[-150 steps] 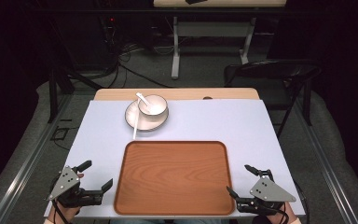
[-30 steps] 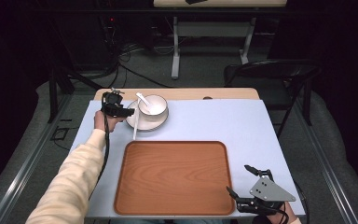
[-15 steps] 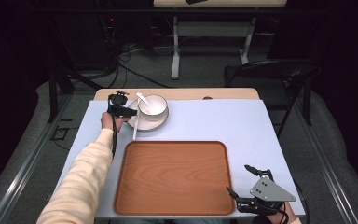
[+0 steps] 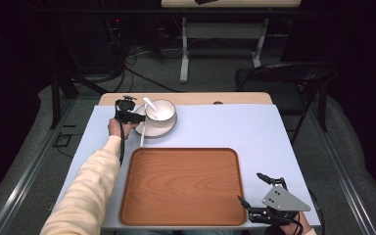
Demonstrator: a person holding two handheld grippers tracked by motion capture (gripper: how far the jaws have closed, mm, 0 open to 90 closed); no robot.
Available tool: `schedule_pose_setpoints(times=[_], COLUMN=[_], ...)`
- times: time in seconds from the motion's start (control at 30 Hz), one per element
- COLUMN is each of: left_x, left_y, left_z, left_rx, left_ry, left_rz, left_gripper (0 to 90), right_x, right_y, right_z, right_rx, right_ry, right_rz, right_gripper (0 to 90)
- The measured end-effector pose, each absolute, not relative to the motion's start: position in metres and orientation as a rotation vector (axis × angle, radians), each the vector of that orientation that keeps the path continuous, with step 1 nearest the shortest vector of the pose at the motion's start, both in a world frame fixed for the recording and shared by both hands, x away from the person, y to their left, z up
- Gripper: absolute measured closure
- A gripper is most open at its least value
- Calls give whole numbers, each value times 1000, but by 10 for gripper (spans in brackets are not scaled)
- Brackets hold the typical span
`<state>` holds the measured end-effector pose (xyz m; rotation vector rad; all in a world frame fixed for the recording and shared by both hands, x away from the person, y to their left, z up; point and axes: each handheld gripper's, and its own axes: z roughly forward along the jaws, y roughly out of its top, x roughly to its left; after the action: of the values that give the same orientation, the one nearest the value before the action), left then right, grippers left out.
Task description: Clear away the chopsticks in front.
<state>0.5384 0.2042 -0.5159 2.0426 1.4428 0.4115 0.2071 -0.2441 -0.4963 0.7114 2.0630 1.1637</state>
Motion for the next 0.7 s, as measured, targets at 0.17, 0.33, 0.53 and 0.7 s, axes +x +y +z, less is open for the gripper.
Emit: schedule_pose_setpoints(times=[0.17,0.33,0.53,0.7], left_x=[542,548,552,554], left_y=[205,200,202,203], left_z=[-516,-515,-520,-521], left_rx=[2014,2013,2002,1995], left_ry=[1475,1521,1575,1586], left_rz=[409,439,411,415], left_gripper=[631,678,714,730], right_x=[207,207,207,207], right_y=[-244,-244,-245,-245], right_z=[-496,-496,-496,-496], right_rx=[713,713,713,712], right_ry=[2062,2062,2063,2064], right_rz=[1164,1165,1165,1166], right_gripper=[142,142,142,142])
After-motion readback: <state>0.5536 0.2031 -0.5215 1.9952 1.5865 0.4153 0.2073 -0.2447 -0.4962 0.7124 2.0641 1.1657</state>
